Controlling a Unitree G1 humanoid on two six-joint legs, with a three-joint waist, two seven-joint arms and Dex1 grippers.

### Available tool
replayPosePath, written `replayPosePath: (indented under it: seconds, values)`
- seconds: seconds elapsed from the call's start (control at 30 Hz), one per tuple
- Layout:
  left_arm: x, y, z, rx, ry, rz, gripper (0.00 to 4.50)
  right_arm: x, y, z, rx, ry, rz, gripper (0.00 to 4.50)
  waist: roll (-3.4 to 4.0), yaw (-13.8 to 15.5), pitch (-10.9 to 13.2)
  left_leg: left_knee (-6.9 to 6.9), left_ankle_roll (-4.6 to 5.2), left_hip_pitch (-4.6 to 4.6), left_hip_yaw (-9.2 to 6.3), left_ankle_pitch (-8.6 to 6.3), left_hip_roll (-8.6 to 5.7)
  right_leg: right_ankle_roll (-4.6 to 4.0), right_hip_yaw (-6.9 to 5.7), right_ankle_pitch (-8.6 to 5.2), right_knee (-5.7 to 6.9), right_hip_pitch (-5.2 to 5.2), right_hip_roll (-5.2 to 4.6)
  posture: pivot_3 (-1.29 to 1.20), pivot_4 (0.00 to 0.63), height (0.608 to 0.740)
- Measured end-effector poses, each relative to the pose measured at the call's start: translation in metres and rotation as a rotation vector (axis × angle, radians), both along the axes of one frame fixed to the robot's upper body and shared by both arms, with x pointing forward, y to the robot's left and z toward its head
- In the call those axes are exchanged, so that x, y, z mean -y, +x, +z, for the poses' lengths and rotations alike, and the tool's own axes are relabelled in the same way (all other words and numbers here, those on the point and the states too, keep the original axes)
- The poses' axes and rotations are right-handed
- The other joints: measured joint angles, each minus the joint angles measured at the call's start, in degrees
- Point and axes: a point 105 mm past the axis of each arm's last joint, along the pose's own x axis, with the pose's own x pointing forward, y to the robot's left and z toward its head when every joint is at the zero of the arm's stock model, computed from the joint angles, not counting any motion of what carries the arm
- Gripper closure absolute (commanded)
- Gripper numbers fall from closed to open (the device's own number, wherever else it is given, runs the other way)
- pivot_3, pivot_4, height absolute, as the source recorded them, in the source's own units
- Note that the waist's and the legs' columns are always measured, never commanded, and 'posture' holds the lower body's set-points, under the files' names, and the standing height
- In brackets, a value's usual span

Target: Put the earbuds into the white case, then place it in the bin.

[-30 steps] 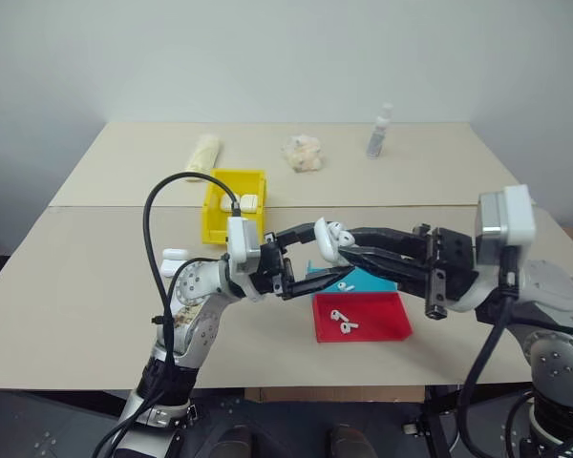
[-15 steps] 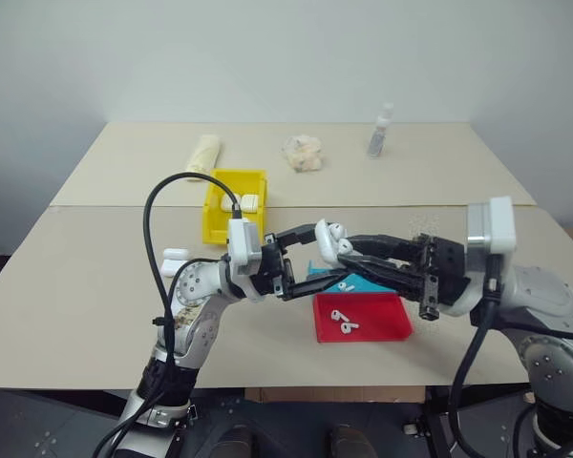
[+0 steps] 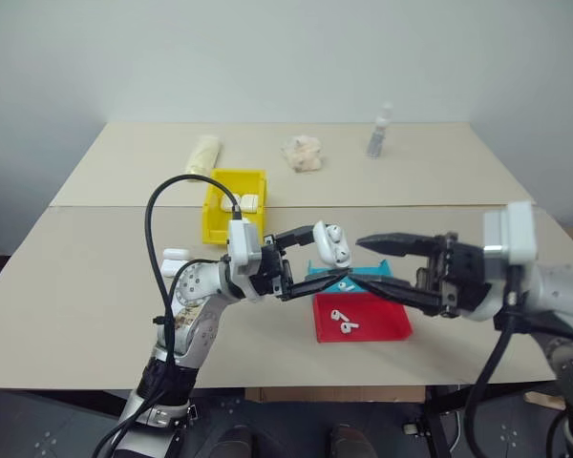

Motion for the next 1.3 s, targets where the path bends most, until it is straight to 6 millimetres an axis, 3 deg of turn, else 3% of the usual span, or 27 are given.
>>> replayPosePath:
  seconds: [0.1,0.27,0.57,0.8,1.3]
  values:
    - [0.003,0.004,-0.001,-0.001,0.017,0.011,1.72,-0.008,0.001,0.013,0.023,-0.029,-0.016,2.73,0.0,0.1,0.0,0.0,0.01,-0.04,-0.01,-0.01,0.01,0.0,-0.02,0.0,-0.01,0.0,0.0,0.0,0.15,0.74]
    - [0.007,0.006,-0.001,0.01,0.025,0.032,1.72,-0.027,0.0,0.012,0.04,-0.126,-0.039,4.48,0.0,0.1,0.0,0.02,0.13,-0.15,-0.01,-0.08,-0.01,0.01,-0.04,0.01,0.04,-0.05,-0.03,0.0,0.15,0.74]
    - [0.011,0.009,-0.003,0.013,0.031,0.058,1.72,-0.039,0.011,-0.007,0.06,-0.279,-0.138,4.48,0.0,0.2,0.0,0.03,0.14,-0.15,-0.01,-0.08,0.0,0.01,-0.05,0.0,0.02,-0.07,-0.02,0.0,0.15,0.74]
    - [0.001,0.016,-0.003,0.009,0.039,0.1,1.72,-0.03,0.014,-0.025,0.029,-0.365,-0.191,4.48,0.0,0.2,0.0,0.04,0.14,-0.15,-0.01,-0.08,0.0,0.01,-0.05,0.0,0.01,-0.05,-0.03,0.0,0.15,0.74]
    - [-0.004,0.017,0.007,0.05,0.019,0.117,1.72,-0.016,0.01,-0.008,0.017,-0.267,-0.198,4.48,-0.01,0.3,0.0,0.02,0.15,-0.18,-0.01,-0.09,0.0,0.01,-0.05,0.0,0.01,-0.06,-0.03,0.0,0.15,0.74]
